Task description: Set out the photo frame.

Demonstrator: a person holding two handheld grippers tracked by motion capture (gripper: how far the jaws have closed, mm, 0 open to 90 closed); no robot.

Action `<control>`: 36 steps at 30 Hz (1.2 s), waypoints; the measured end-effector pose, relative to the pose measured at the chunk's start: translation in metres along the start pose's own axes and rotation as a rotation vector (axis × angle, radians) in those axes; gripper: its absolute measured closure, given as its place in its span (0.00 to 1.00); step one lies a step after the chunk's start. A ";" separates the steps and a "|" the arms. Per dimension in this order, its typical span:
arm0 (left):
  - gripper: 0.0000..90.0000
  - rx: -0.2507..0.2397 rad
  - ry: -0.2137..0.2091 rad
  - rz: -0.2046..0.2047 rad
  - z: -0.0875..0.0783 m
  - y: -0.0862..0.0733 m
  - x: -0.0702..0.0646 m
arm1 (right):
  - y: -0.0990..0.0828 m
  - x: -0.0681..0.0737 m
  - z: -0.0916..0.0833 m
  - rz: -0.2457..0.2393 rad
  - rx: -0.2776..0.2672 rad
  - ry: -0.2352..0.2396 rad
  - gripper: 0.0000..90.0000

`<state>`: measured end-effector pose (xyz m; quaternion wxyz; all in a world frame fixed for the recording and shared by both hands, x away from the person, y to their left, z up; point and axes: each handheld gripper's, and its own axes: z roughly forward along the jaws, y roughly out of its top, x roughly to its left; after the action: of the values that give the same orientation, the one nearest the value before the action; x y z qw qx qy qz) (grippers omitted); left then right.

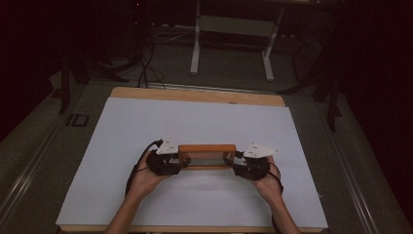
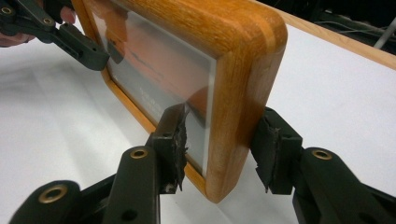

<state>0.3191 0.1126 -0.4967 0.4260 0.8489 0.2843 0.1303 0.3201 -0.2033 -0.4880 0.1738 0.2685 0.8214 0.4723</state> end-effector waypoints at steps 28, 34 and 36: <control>0.65 -0.016 -0.066 -0.117 -0.001 -0.001 0.008 | 0.001 -0.005 0.003 0.110 0.044 0.037 0.63; 0.65 -0.009 -0.078 -0.143 0.002 -0.003 0.010 | 0.000 -0.007 0.004 0.131 0.050 0.044 0.63; 0.65 -0.005 -0.080 -0.149 0.002 -0.004 0.010 | 0.000 -0.007 0.005 0.139 0.054 0.045 0.63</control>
<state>0.3272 0.1188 -0.5012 0.4476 0.8288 0.3294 0.0650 0.3284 -0.2042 -0.4906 0.1149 0.3188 0.8169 0.4668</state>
